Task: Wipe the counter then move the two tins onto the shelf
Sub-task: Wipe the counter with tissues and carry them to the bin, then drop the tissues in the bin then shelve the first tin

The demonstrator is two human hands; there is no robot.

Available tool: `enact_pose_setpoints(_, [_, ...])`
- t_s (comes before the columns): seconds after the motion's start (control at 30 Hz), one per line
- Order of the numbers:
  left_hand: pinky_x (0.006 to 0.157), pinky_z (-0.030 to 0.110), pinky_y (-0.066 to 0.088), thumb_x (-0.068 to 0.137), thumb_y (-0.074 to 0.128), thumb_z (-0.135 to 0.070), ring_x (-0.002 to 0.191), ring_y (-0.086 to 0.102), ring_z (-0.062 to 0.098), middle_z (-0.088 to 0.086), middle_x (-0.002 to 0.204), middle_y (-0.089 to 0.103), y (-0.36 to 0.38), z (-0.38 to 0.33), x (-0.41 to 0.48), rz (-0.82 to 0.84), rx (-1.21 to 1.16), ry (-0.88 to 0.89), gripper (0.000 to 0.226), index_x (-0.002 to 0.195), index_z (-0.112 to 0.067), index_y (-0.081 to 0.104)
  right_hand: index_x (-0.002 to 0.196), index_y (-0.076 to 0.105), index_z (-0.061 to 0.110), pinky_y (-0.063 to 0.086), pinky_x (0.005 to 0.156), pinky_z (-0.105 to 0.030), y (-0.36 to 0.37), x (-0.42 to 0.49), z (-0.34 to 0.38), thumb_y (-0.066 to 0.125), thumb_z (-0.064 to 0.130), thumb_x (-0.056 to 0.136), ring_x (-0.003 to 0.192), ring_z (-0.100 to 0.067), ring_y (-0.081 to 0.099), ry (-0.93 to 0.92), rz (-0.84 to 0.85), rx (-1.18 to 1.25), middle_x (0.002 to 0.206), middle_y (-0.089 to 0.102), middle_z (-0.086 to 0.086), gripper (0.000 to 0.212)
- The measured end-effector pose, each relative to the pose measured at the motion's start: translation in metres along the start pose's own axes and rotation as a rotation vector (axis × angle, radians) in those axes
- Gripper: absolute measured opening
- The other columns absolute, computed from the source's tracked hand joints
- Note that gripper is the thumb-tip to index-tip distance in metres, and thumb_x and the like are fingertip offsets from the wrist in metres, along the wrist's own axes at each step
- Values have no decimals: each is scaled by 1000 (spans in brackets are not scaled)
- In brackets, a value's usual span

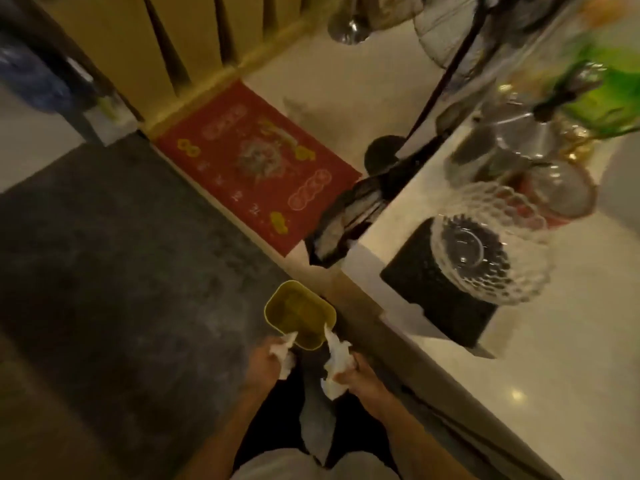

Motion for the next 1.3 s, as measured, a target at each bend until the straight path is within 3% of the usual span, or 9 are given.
enact_pose_setpoints(0.1, [73, 19, 49, 95, 56, -1, 98, 68, 30, 17, 111, 70, -19, 4, 63, 15, 302, 59, 21, 105, -9, 73, 150, 35, 10, 39, 114, -43, 29, 54, 36, 67, 4, 89, 137, -33, 45, 13, 39, -113, 150, 45, -16, 68])
enact_pose_setpoints(0.27, [100, 30, 42, 96, 58, -17, 118, 60, 30, 15, 125, 66, 7, 47, 209, 94, 625, 103, 25, 117, -7, 69, 141, 45, 5, 35, 89, 2, 70, 209, 66, 63, 11, 95, 126, -24, 52, -132, -55, -419, 143, 51, -14, 50])
enact_pose_setpoints(0.4, [106, 42, 44, 101, 51, -19, 128, 50, 32, 14, 137, 56, 59, 93, 316, 263, 916, 169, 31, 129, -8, 58, 147, 41, 16, 41, 110, -45, 88, 337, 33, 65, 30, 92, 134, -33, 48, -12, -84, -682, 148, 46, -14, 62])
enact_pose_setpoints(0.57, [101, 43, 48, 96, 54, -9, 128, 45, 30, 11, 133, 56, 92, 135, 397, 245, 1132, 233, 34, 129, -13, 55, 148, 41, 23, 44, 107, -46, 95, 429, -6, 69, 38, 89, 134, -32, 47, 7, -112, -936, 148, 46, -11, 67])
enact_pose_setpoints(0.67, [115, 57, 29, 98, 53, -15, 147, 18, 35, 8, 158, 26, 108, 156, 415, 309, 1157, 221, 56, 149, -20, 30, 157, 21, 25, 34, 115, -46, 93, 451, -23, 66, 42, 91, 147, -31, 29, -39, -87, -954, 162, 25, -9, 81])
enact_pose_setpoints(0.77, [118, 63, 14, 101, 51, -23, 151, 0, 35, 6, 164, 12, 111, 159, 410, 333, 1192, 235, 60, 153, -23, 21, 157, 19, 24, 33, 116, -47, 90, 442, -18, 65, 45, 90, 149, -30, 24, -85, -92, -972, 164, 21, -9, 84])
enact_pose_setpoints(1.03, [99, 43, 47, 100, 47, -23, 123, 56, 30, 7, 135, 57, 60, 85, 301, 218, 1230, 361, 34, 133, -19, 51, 115, 67, 15, 48, 78, -32, 71, 295, 43, 54, 36, 97, 106, -32, 66, -288, -222, -785, 115, 71, -12, 30])
enact_pose_setpoints(1.13, [91, 43, 51, 99, 47, -23, 114, 62, 31, 8, 125, 64, 34, 51, 228, 182, 1237, 387, 28, 124, -21, 58, 99, 68, 15, 42, 66, -28, 55, 208, 57, 51, 39, 98, 91, -30, 69, -391, -310, -760, 99, 75, -11, 29])
enact_pose_setpoints(1.3, [98, 45, 49, 99, 45, -22, 120, 57, 33, 10, 133, 59, 28, 17, 94, 236, 1287, 439, 34, 132, -18, 53, 99, 66, 28, 48, 72, -29, 12, 57, 34, 45, 47, 97, 94, -19, 66, -579, -386, -762, 101, 71, 3, 28])
Point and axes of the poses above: each hand's wrist, its own x-axis towards the middle knuckle, its own y-axis out of the palm, z = x × y, the point moved 7 cm from there along x, towards the middle knuckle
